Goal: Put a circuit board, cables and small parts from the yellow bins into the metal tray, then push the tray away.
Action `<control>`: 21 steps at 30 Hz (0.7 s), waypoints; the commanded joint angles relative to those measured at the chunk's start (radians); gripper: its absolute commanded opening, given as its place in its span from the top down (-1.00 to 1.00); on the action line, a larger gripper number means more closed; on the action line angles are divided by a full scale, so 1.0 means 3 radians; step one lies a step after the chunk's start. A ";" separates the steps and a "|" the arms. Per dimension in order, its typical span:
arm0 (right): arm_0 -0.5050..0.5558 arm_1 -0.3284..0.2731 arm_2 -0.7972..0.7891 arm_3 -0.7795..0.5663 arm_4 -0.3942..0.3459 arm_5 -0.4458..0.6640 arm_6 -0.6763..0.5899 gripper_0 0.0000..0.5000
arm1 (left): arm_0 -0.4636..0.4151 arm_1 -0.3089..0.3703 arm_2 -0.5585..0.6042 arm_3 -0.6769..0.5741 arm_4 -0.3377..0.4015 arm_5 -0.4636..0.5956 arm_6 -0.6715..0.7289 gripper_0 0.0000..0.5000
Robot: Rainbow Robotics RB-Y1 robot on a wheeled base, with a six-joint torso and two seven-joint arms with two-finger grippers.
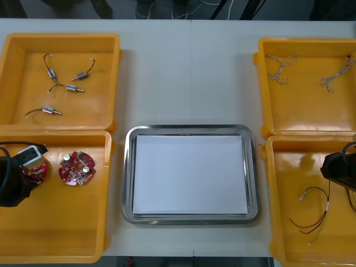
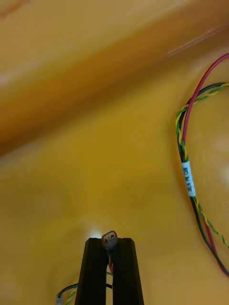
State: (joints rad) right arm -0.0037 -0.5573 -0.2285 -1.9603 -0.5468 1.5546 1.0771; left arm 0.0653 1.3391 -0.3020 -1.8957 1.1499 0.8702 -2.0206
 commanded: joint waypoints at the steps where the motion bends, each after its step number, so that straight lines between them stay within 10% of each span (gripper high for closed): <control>1: -0.0110 -0.0116 -0.0097 0.0020 -0.0028 0.0003 -0.0149 1.00 | 0.0125 0.0021 0.0311 -0.0185 0.0033 0.0121 -0.0275 1.00; 11: -0.0121 -0.0167 -0.0102 0.0020 0.0023 0.0008 -0.0139 1.00 | 0.0437 -0.0184 0.0700 -0.0630 -0.0100 0.0525 0.0242 1.00; 21: -0.0115 -0.0172 -0.0097 0.0020 0.0002 0.0013 -0.0129 1.00 | 0.0698 -0.0465 0.0736 -0.1044 -0.0745 0.0709 0.0860 1.00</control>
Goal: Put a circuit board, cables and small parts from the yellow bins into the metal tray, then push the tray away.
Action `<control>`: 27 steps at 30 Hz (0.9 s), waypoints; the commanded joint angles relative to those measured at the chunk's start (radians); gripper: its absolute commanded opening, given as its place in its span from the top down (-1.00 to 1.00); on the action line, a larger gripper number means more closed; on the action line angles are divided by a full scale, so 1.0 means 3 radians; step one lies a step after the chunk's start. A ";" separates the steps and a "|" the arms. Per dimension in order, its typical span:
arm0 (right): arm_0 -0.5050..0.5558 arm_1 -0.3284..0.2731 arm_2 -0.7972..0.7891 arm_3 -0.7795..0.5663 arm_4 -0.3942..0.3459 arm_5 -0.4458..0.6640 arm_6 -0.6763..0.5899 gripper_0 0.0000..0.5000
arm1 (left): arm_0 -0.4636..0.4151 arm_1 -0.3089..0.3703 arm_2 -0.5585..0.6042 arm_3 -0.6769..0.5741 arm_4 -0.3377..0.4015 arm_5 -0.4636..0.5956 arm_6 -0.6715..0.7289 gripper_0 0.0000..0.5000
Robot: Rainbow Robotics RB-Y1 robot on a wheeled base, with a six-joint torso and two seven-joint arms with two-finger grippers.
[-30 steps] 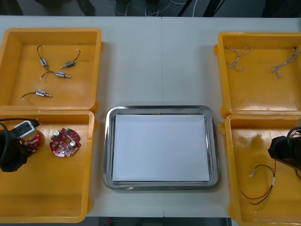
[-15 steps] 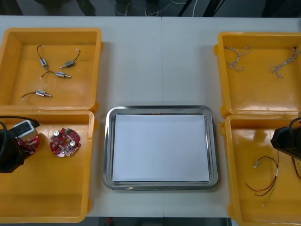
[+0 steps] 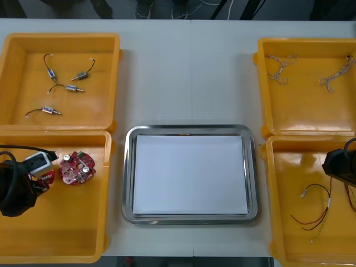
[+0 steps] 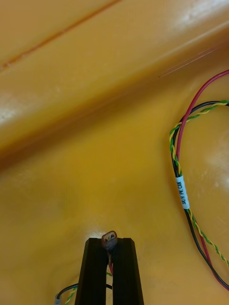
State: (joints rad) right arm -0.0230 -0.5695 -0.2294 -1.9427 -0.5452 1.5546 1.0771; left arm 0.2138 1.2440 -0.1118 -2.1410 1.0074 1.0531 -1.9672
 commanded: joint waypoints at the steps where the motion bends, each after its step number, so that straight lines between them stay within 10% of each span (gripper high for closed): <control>1: -0.0051 -0.0132 -0.0099 -0.0039 -0.0003 0.0008 -0.0134 1.00 | 0.0249 -0.0174 0.0102 -0.0267 -0.0346 0.0105 0.0738 1.00; 2: -0.0051 -0.0132 -0.0094 -0.0039 0.0002 0.0013 -0.0134 0.99 | 0.0269 -0.0184 0.0102 -0.0283 -0.0377 0.0105 0.0764 1.00; 8: -0.0051 -0.0132 -0.0099 -0.0039 -0.0003 0.0013 -0.0144 -0.95 | 0.0468 -0.0255 0.0102 -0.0385 -0.0561 0.0105 0.0897 1.00; 27: -0.0061 -0.0183 -0.0273 -0.0269 -0.0182 0.0325 -0.0078 -1.00 | 0.0484 -0.0327 -0.0118 -0.0252 -0.0709 -0.0085 0.1025 1.00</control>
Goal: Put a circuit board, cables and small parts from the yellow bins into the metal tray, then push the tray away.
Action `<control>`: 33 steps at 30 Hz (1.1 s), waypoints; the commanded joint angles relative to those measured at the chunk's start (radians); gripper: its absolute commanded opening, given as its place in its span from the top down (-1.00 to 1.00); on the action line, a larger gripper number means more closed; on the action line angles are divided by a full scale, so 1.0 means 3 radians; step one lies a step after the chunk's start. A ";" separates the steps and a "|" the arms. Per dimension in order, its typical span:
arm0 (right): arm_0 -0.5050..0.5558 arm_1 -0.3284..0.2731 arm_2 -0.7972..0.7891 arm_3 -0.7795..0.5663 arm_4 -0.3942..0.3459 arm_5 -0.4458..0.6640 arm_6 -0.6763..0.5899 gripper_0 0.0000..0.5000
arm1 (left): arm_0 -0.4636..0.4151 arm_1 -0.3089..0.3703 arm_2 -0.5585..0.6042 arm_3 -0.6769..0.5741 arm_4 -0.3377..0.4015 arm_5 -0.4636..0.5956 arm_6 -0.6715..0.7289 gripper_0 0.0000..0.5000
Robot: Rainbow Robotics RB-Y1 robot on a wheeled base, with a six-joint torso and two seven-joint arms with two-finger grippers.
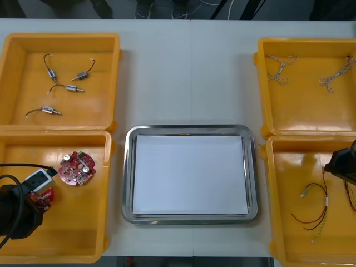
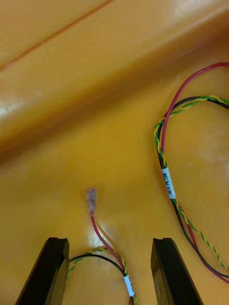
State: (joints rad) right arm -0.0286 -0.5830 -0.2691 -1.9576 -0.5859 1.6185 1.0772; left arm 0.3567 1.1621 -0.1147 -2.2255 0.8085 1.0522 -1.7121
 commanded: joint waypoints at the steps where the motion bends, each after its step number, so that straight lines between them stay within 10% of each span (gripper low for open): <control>1: -0.0032 -0.0138 -0.0146 -0.0255 -0.0062 0.0153 -0.0078 -1.00 | -0.0013 -0.0054 -0.0129 0.0066 -0.0051 -0.0112 0.0179 1.00; 17: 0.0208 -0.0179 -0.0202 -0.0685 -0.0261 0.0368 -0.0037 -1.00 | -0.0161 -0.0054 -0.0257 0.0209 -0.0026 -0.0220 0.0261 0.99; 19: 0.0249 -0.0214 -0.0202 -0.0690 -0.0358 0.0363 -0.0016 -1.00 | -0.0166 -0.0049 -0.0262 0.0209 -0.0010 -0.0220 0.0282 0.48; 22: 0.0341 -0.0291 -0.0202 -0.0710 -0.0496 0.0317 0.0030 -1.00 | -0.0192 -0.0049 -0.0257 0.0209 0.0005 -0.0235 0.0312 -0.89; 33: 0.0673 -0.0480 -0.0197 -0.0725 -0.0593 -0.0016 0.0618 -1.00 | -0.0228 -0.0054 -0.0237 0.0209 0.0041 -0.0296 0.0435 -1.00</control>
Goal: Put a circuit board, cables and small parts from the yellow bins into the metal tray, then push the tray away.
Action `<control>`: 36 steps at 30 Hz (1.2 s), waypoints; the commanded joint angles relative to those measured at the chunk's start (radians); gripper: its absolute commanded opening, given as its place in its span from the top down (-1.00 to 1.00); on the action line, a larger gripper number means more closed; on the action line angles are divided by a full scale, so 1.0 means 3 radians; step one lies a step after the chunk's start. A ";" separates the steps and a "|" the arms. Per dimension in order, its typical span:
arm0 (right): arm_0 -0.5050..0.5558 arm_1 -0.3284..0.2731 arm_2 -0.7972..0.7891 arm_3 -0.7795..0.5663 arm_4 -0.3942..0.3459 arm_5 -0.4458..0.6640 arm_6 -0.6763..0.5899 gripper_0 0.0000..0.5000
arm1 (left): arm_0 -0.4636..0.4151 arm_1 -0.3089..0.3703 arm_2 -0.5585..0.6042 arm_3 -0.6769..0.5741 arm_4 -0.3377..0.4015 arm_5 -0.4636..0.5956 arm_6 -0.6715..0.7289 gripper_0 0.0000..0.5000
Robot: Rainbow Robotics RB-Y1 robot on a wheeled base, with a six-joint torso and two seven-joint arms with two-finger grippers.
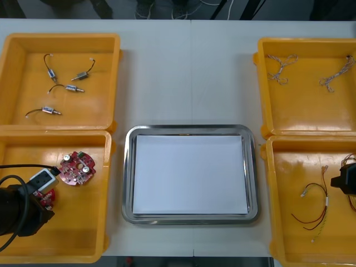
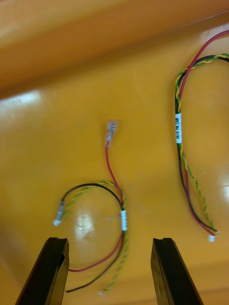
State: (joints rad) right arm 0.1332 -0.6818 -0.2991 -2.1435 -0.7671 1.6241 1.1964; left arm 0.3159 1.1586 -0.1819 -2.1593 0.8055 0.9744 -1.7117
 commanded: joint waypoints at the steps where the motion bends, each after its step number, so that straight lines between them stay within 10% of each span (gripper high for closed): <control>1: 0.0139 -0.0151 -0.0092 -0.0106 0.0021 -0.0035 0.0246 -1.00 | -0.0097 -0.0037 -0.0007 -0.0017 0.0051 -0.0032 0.0439 -1.00; 36: 0.0487 -0.0141 0.0460 0.0186 0.0307 -0.1042 0.0379 -1.00 | 0.0609 0.0065 0.1261 -0.0436 0.0516 0.0439 -0.0261 -1.00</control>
State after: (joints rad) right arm 0.2561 -0.6911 -0.1872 -2.0826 -0.6792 1.3256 1.3120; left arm 0.4361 1.1584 0.1585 -2.2626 0.9486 1.1188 -1.6533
